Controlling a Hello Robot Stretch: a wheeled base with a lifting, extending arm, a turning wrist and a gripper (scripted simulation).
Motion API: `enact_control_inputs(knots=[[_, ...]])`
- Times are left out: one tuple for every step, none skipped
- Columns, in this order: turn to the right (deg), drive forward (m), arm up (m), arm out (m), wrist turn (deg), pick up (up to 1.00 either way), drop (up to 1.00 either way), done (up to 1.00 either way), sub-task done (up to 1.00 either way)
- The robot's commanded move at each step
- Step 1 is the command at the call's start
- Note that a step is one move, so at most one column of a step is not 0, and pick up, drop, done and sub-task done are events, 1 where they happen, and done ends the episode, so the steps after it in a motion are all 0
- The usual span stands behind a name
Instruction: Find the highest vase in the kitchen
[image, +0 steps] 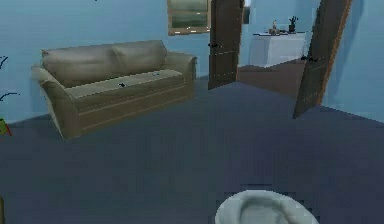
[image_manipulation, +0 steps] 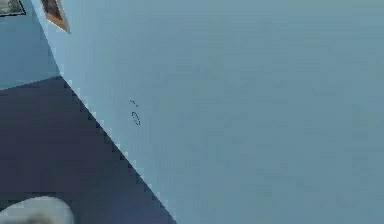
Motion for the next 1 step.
enact_control_inputs(knots=[[0.0, 0.75, 0.00, 0.00, 0.0, 0.00, 0.00, 0.00, 0.00]])
